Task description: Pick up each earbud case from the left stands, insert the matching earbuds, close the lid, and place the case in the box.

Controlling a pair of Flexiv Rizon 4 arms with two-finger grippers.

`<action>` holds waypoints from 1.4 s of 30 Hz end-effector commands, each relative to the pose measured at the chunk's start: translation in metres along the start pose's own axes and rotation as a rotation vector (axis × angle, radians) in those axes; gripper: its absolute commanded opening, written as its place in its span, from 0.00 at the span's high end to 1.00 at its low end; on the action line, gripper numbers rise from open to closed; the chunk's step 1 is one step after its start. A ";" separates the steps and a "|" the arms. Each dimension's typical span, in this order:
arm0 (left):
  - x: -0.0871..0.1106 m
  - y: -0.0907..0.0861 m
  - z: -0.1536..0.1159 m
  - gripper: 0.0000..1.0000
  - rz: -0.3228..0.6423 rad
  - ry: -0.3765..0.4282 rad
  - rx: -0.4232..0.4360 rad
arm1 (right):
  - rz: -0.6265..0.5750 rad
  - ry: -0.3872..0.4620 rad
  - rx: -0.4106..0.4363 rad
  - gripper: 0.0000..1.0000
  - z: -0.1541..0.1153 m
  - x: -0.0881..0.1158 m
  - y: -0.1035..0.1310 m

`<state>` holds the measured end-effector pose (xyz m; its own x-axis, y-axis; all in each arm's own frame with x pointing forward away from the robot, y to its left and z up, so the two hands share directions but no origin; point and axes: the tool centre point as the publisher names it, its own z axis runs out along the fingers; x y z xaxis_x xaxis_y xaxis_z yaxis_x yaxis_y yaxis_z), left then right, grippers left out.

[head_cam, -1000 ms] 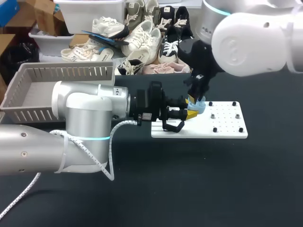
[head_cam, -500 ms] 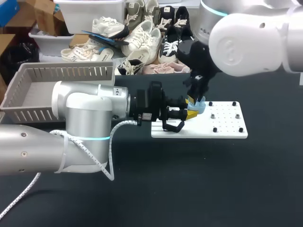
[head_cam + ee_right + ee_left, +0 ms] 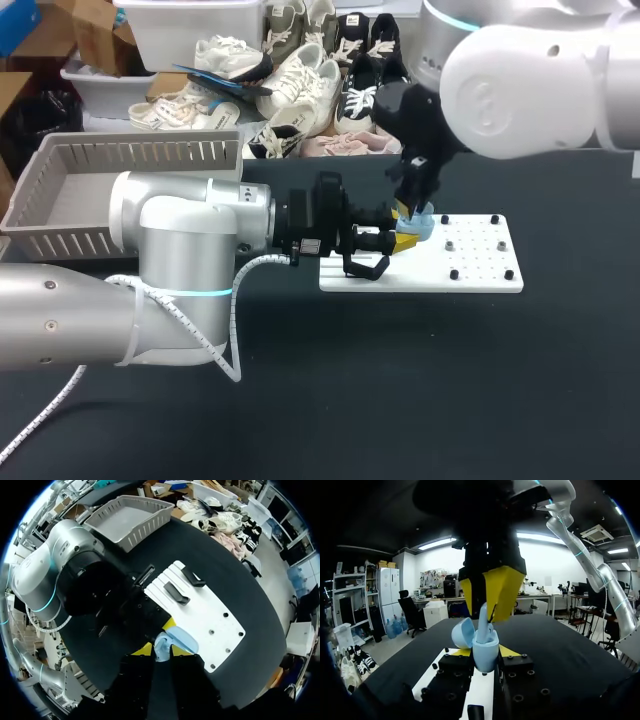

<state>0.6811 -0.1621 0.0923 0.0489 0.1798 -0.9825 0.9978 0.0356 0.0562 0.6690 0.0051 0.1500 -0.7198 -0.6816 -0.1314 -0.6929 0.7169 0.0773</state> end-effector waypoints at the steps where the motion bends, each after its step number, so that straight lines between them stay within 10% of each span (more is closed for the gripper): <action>1: 0.001 0.000 0.000 1.00 0.001 -0.003 0.000 | 0.004 0.003 0.001 1.00 0.003 0.000 0.000; 42: 0.001 0.000 0.000 1.00 0.001 -0.003 0.000 | 0.028 -0.001 0.018 1.00 -0.004 0.001 -0.006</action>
<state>0.6812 -0.1621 0.0922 0.0490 0.1798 -0.9825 0.9978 0.0356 0.0563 0.6754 -0.0001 0.1527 -0.7368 -0.6638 -0.1282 -0.6743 0.7353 0.0683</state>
